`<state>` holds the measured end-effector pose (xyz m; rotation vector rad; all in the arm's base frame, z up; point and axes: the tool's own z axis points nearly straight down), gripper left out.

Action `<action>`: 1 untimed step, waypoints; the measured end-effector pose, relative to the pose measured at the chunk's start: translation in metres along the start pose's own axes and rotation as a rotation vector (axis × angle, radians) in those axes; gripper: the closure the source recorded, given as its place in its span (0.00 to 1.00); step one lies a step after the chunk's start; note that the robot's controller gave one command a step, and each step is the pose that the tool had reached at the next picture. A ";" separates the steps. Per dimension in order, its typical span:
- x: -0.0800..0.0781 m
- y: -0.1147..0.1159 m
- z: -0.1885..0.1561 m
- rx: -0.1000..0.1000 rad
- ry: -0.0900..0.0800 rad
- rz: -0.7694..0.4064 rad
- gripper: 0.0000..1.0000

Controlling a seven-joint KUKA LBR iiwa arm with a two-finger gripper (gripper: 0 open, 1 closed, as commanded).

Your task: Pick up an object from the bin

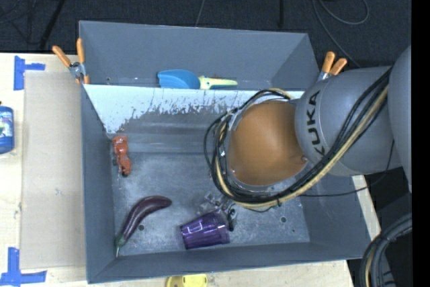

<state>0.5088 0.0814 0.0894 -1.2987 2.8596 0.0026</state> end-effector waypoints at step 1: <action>-0.001 0.004 -0.020 -0.001 0.004 0.052 1.00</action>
Offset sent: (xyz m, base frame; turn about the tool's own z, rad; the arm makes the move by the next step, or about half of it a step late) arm -0.0128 0.0055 -0.0029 0.1104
